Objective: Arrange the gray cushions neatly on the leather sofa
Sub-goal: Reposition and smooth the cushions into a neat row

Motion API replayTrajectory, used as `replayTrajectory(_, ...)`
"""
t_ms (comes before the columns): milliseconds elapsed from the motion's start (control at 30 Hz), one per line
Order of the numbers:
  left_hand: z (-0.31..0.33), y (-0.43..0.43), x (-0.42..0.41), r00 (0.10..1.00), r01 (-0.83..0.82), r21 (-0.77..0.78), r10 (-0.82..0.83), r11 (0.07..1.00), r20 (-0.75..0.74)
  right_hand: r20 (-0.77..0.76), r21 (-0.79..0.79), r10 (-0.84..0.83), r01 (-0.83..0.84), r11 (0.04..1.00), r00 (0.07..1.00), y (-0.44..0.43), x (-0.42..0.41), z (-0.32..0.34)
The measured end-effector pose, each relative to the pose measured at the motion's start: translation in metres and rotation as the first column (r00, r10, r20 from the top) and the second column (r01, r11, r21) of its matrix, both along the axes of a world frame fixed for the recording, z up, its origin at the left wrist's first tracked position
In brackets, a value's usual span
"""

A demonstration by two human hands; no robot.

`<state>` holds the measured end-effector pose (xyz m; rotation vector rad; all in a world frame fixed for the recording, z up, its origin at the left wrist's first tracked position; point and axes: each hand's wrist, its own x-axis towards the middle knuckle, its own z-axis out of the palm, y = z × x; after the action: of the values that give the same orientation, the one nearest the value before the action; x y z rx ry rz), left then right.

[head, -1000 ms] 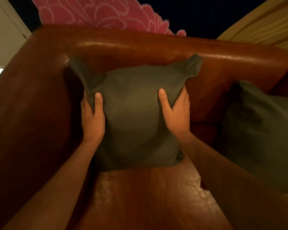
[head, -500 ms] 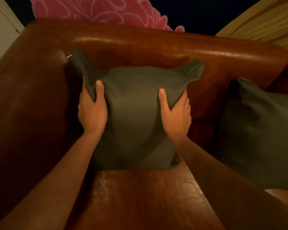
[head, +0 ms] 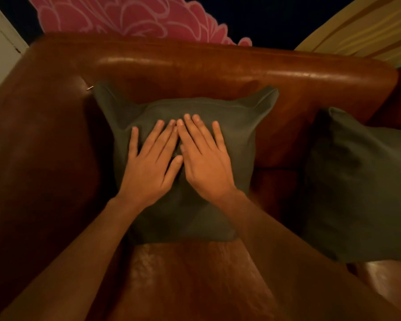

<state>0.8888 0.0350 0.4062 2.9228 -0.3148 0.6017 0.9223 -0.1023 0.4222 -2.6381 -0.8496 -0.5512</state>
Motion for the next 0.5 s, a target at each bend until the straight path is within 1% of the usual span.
replayTrajectory(67,-0.006,0.013,0.003,0.998,0.048,0.020,-0.047,0.999,-0.040,-0.011,-0.065,0.013,-0.014,0.998,1.000,-0.008,0.009,-0.004)
replayTrajectory(167,-0.015,0.033,0.004,0.994,0.091,0.084,-0.086,0.992,-0.062,-0.027,-0.104,0.033,-0.036,0.994,0.999,-0.030,0.018,-0.013)
replayTrajectory(300,-0.021,0.043,0.011,0.997,0.017,0.146,-0.007,0.989,-0.073,-0.016,-0.182,-0.030,0.027,0.983,0.999,-0.054,0.033,-0.020)
replayTrajectory(433,-0.026,0.039,0.023,0.997,-0.036,0.180,0.047,0.983,-0.055,-0.098,-0.298,-0.146,0.111,0.948,0.984,-0.069,0.048,-0.019)
replayTrajectory(500,-0.027,0.040,0.023,0.998,-0.052,0.202,0.057,0.978,-0.021,-0.088,-0.294,-0.156,0.124,0.948,0.984,-0.068,0.049,-0.018)
